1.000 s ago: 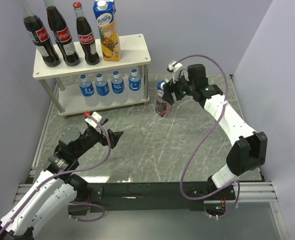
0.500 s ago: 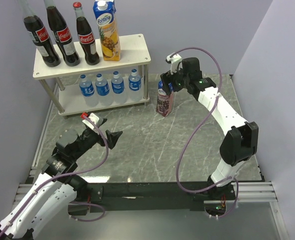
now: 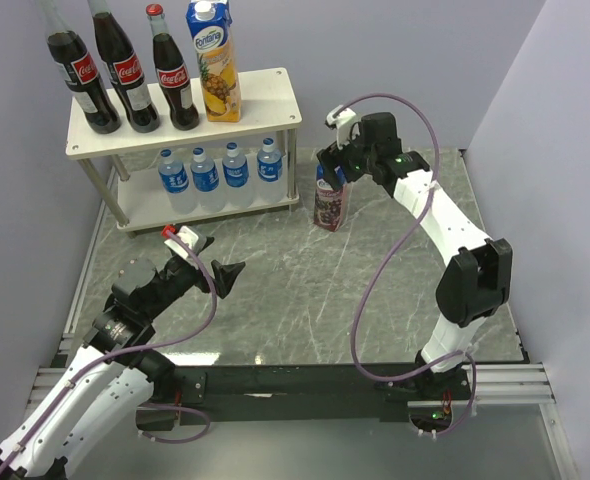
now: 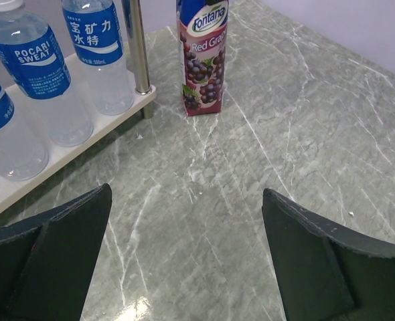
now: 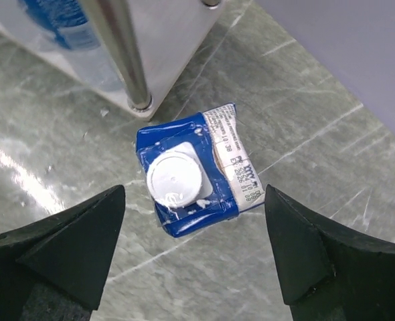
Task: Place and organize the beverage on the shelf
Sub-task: Pick up the drink from the center of the board.
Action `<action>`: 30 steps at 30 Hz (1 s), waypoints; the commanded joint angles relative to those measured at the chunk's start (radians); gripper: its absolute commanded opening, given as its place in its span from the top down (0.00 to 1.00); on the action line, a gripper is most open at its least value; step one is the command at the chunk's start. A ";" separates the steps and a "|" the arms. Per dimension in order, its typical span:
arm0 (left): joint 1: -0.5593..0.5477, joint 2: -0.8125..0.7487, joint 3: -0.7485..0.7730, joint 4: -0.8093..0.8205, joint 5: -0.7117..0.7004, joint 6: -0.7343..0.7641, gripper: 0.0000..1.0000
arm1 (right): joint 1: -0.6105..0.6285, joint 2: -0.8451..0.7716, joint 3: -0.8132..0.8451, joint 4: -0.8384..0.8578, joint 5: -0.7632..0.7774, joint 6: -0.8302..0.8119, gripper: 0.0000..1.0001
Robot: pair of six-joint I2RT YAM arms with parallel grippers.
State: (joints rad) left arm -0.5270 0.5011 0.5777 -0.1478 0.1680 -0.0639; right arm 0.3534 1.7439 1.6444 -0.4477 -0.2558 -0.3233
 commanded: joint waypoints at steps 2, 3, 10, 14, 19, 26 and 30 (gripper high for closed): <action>-0.002 0.001 0.028 0.022 0.013 0.007 0.00 | -0.008 0.014 0.057 -0.101 -0.109 -0.178 0.10; -0.002 0.001 0.028 0.021 0.014 0.007 0.00 | -0.013 0.013 0.072 -0.108 -0.115 -0.192 0.09; -0.002 0.002 0.027 0.022 0.016 0.009 0.01 | -0.025 0.057 0.141 -0.178 -0.157 -0.249 0.10; -0.002 0.004 0.027 0.022 0.015 0.009 0.00 | -0.025 0.091 0.152 -0.181 -0.169 -0.241 0.09; -0.002 0.001 0.024 0.028 0.019 0.009 0.01 | -0.034 0.137 0.181 -0.187 -0.169 -0.229 0.12; -0.002 0.011 0.022 0.034 0.027 0.007 0.01 | -0.062 0.174 0.230 -0.220 -0.224 -0.217 0.31; -0.001 0.010 0.014 0.056 0.002 -0.022 0.00 | -0.070 0.171 0.247 -0.255 -0.264 -0.227 0.67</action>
State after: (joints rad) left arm -0.5270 0.5114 0.5777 -0.1444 0.1711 -0.0681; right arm 0.2924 1.9148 1.8408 -0.6510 -0.4660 -0.5449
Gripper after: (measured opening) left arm 0.995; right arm 0.753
